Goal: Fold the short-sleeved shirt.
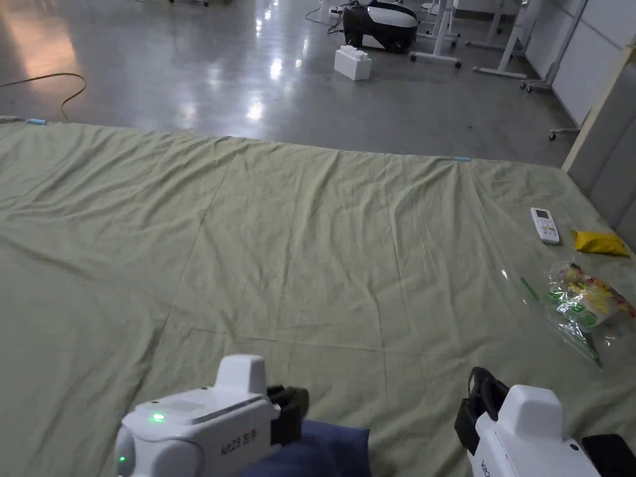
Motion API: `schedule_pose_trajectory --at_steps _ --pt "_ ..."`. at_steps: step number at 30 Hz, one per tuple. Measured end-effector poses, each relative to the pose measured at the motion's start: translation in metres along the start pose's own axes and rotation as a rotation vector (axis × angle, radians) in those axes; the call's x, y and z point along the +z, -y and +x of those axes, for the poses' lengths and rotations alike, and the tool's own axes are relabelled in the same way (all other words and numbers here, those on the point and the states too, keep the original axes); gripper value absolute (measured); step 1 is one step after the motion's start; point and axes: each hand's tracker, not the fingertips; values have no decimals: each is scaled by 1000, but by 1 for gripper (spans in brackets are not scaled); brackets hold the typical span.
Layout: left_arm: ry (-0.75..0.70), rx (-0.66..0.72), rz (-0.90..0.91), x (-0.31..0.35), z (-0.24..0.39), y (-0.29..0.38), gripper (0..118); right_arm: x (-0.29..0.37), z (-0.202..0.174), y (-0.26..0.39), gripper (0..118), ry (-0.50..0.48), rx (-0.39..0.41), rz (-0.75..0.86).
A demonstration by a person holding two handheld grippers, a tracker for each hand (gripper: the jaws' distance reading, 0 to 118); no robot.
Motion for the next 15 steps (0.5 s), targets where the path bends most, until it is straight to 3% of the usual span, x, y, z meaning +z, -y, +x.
schedule_pose_trajectory --at_steps 6,10,15 --pt "-320 -221 275 35 -9 -22 3 -2 -22 -26 1 1 71 146" --pt "-481 -274 433 54 -18 -27 3 -3 -33 -44 1 7 115 233" --pt "-601 -305 575 71 -29 -30 3 -4 -37 -56 1 32 103 269"
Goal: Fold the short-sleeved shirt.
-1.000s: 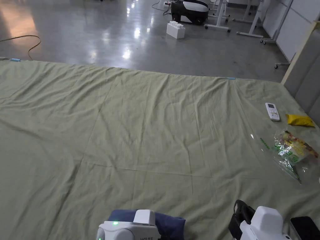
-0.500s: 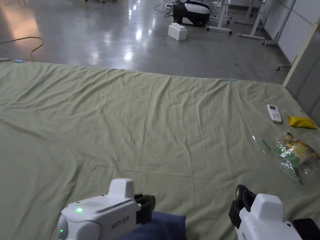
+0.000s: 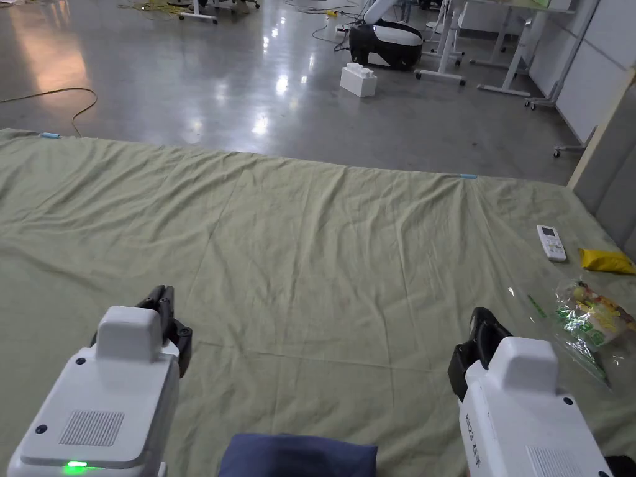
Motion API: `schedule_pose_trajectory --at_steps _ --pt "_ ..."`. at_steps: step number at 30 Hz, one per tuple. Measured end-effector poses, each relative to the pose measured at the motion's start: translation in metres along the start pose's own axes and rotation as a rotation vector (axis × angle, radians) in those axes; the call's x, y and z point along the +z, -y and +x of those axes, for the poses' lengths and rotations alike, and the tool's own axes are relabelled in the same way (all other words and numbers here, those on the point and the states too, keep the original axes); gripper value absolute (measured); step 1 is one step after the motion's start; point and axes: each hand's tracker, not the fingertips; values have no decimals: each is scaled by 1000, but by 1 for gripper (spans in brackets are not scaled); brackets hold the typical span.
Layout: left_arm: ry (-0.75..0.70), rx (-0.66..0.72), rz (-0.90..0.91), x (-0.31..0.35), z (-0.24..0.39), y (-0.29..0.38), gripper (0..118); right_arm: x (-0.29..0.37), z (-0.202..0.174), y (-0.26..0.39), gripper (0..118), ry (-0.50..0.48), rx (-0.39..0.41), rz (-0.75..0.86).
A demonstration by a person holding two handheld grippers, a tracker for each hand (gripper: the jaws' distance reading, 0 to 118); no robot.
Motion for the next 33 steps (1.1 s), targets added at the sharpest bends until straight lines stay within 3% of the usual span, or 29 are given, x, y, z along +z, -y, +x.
schedule_pose_trajectory --at_steps 11,15,25,28,33 --pt "28 28 -49 -16 -24 3 3 5 6 1 1 14 -4 -15" --pt "50 33 -86 -17 -25 13 3 23 -3 24 1 -23 -100 -107" --pt "128 107 -278 -9 -32 54 3 41 -94 114 1 -313 16 -419" --pt "146 147 -342 -3 -38 70 3 37 -109 139 1 -327 38 -484" --pt "204 193 -460 8 -43 97 4 24 -114 167 1 -252 58 -508"
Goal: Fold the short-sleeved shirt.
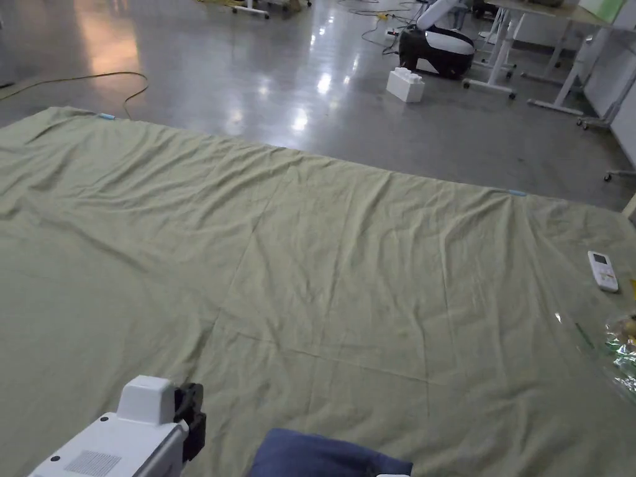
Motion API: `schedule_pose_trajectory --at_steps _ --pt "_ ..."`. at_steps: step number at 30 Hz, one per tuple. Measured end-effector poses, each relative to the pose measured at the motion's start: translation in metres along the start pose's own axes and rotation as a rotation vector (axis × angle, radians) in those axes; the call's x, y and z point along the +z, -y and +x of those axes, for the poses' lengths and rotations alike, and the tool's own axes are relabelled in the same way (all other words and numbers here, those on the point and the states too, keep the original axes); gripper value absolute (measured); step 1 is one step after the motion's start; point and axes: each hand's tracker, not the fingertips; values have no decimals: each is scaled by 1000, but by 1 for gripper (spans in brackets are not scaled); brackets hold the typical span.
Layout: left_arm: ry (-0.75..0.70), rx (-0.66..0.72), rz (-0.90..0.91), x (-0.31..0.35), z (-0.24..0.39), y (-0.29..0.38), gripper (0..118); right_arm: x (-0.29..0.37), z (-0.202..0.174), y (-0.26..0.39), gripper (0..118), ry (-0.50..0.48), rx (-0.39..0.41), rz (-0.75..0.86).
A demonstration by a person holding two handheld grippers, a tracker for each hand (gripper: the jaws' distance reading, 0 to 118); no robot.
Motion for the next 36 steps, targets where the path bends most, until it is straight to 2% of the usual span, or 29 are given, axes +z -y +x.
schedule_pose_trajectory --at_steps 4,7,8,10,12,16,21,27,33,36 --pt "74 41 -114 -6 -4 14 6 -6 4 -4 1 31 -3 6" --pt "163 91 -191 -15 -7 18 19 -8 7 -4 1 46 -11 6" --pt "182 111 -216 -19 -8 19 25 -8 9 -4 1 49 -17 3" --pt "239 172 -246 -26 -10 19 50 -7 11 -2 1 49 -23 -1" --pt "289 228 -293 -36 -12 21 66 -7 13 0 1 58 -22 0" --pt "402 341 -371 -59 -14 23 70 -9 22 6 1 83 -78 -29" --pt "534 402 -551 -95 -10 32 74 -9 22 7 1 78 -63 -35" --pt "695 689 -627 -122 -26 51 73 -11 24 10 1 77 -67 -47" --pt "825 736 -656 -126 -25 59 73 -11 23 10 1 74 -56 -47" --pt "841 704 -642 -125 -22 58 75 -11 22 10 1 75 -43 -47"
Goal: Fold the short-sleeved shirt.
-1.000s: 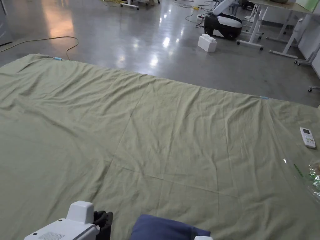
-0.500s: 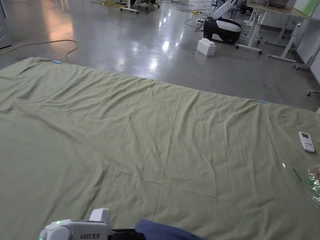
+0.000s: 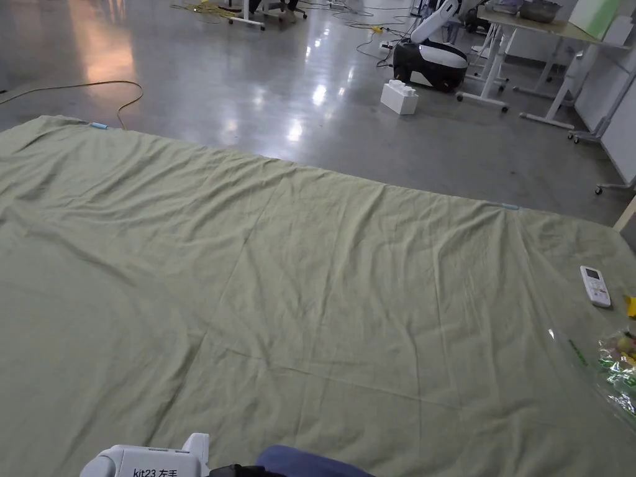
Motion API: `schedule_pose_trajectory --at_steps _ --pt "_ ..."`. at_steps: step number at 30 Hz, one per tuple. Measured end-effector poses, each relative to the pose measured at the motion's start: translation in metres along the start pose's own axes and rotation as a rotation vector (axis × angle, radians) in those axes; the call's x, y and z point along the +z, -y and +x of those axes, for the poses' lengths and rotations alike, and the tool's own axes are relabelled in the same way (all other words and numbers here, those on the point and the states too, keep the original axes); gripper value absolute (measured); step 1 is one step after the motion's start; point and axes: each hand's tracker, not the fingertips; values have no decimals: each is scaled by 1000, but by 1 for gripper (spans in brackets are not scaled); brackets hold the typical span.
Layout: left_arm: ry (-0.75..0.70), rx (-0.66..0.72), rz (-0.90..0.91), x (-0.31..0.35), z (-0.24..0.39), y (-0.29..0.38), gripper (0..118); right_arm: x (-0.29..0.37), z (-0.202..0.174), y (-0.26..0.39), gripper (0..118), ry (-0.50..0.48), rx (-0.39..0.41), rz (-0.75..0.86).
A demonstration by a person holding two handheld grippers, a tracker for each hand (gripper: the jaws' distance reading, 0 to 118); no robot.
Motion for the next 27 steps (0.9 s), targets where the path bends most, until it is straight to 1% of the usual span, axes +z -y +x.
schedule_pose_trajectory --at_steps 7,10,11,13,15,18,20,23,25,27 --pt "-10 21 -23 -21 2 -5 75 0 -1 0 1 3 9 -1" --pt "-1 11 -22 -27 3 -5 74 1 0 -1 1 2 11 -3" --pt "1 11 -21 -28 -1 -7 70 1 0 -1 1 2 11 -4" --pt "-20 7 -19 -28 -3 -7 49 1 1 -1 1 2 11 -4" --pt "-43 -13 -18 -23 -5 -6 36 1 1 -1 1 -2 11 -3" --pt "-38 -42 -6 -19 1 -2 29 1 0 -2 1 -2 22 2" --pt "-47 -74 8 -19 9 1 27 1 0 -2 1 3 24 4" --pt "-30 -89 21 -14 17 3 25 0 0 -2 1 14 19 7" --pt "-40 -124 31 -13 22 5 25 -1 0 -3 1 16 25 7" --pt "-43 -121 29 -12 25 6 25 -1 -1 -5 1 17 30 7"
